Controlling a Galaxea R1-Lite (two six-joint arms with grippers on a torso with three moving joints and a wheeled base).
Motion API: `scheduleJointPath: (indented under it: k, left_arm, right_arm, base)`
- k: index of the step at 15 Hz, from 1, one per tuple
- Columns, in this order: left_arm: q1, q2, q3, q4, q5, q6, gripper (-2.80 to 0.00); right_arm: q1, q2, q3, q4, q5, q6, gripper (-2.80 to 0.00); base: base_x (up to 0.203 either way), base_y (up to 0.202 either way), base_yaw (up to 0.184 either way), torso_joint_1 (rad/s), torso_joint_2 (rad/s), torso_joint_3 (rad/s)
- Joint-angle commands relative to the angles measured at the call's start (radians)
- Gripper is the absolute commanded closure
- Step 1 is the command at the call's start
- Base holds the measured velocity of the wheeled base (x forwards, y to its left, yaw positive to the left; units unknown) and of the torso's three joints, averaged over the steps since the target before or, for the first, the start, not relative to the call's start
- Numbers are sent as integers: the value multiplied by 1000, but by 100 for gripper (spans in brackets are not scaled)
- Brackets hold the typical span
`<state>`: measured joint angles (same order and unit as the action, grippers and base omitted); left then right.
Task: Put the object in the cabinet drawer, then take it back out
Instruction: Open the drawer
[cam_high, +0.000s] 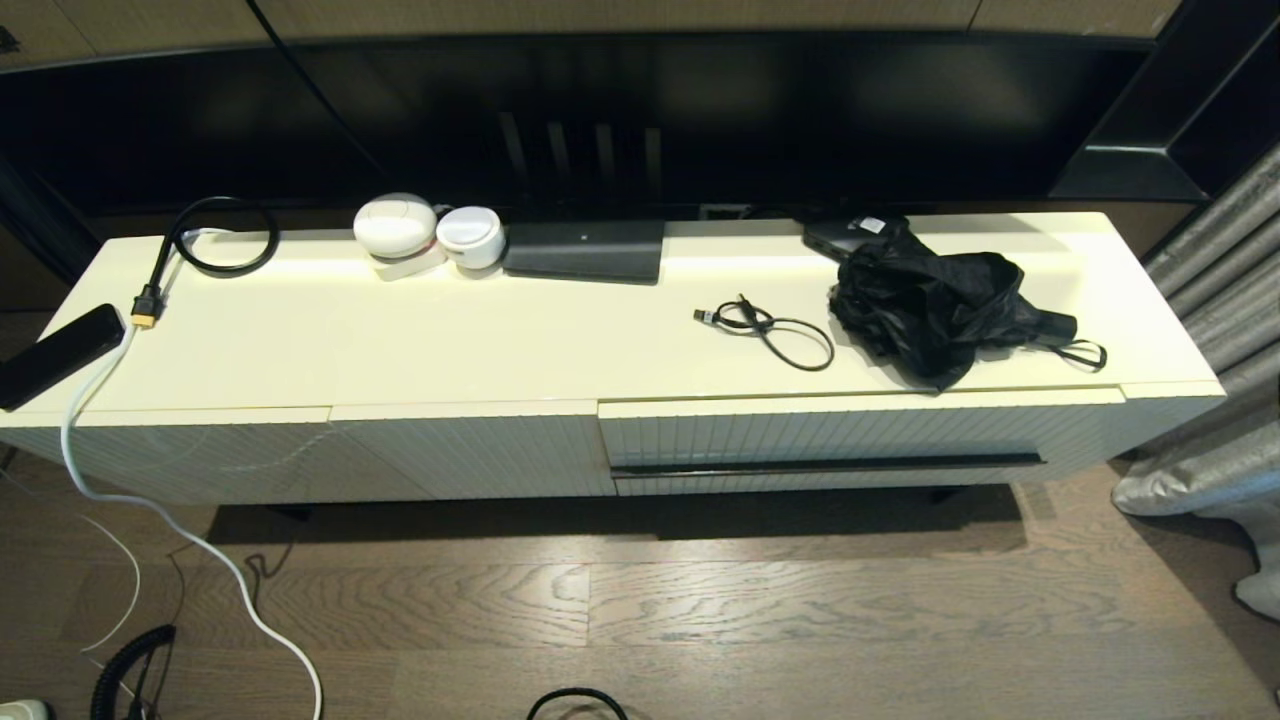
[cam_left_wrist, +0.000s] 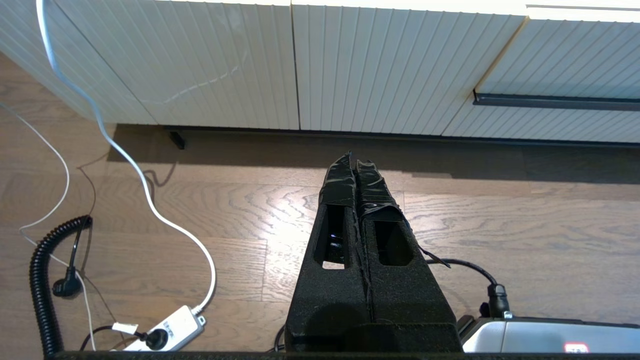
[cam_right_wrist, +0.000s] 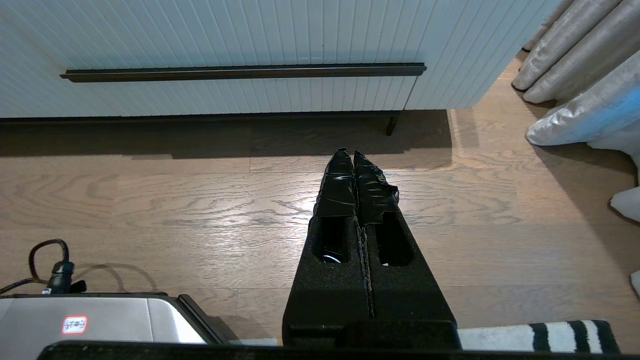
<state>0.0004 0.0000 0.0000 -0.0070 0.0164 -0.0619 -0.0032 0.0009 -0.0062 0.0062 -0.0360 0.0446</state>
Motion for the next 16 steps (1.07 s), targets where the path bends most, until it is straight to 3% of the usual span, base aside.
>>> scheduleJointPath:
  k: [1,6,12,16]
  left_arm:
    - [0,0,1,-1,0,-1,0]
    - [1,0,0,-1,0,-1,0]
    - [1,0,1,-1,0,-1,0]
    - [0,0,0,-1,0,-1,0]
  right_arm:
    - [0,-4,-23,16,-1,-6,0]
    - [-1,16,-255,219,58,-101,0]
    - [1,287,-549,269,167,-264,0]
    - [-1,541,-658,270,258,-492,0]
  base:
    - [0,0,0,0,0,0]
    - [0,0,0,0,0,0]
    - [0,0,0,0,0,0]
    - [0,0,0,0,0,0]
